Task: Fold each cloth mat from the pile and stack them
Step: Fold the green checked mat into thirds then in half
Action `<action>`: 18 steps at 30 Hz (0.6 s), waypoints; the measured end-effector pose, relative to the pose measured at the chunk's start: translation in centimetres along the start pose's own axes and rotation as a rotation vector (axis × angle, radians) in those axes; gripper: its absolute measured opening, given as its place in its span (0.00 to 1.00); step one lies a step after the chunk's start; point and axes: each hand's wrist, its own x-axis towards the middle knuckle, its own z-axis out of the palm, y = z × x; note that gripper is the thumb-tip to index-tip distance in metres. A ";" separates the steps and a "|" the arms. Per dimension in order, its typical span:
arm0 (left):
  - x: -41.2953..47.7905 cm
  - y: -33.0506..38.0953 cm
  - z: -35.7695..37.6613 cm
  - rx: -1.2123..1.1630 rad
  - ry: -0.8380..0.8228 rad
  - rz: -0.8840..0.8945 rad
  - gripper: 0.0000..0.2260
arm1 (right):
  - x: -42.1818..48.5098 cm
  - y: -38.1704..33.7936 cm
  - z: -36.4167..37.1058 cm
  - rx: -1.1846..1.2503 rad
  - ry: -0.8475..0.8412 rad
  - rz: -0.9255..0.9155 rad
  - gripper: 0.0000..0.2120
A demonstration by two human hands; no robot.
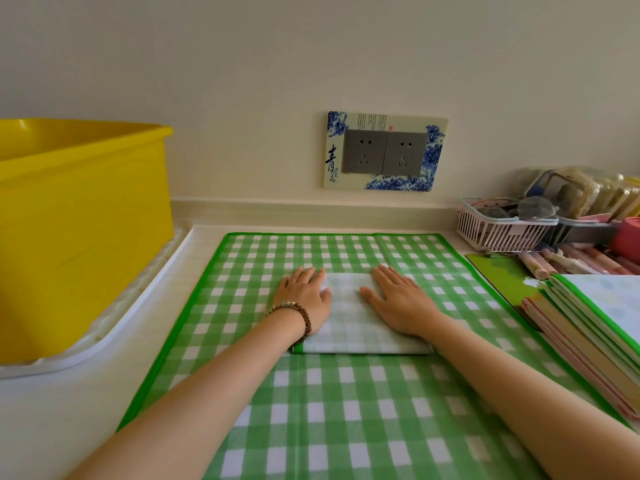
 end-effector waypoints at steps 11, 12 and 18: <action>-0.7 -0.3 -1.7 -0.291 -0.013 -0.031 0.29 | -1.3 1.5 -2.7 0.311 -0.039 0.142 0.30; -0.9 -0.6 -2.3 -0.374 -0.014 -0.053 0.31 | -1.6 1.7 -3.2 0.396 -0.001 0.145 0.30; -2.4 -2.5 -5.0 -0.736 -0.041 -0.165 0.29 | -3.0 3.0 -5.4 0.713 -0.108 0.239 0.30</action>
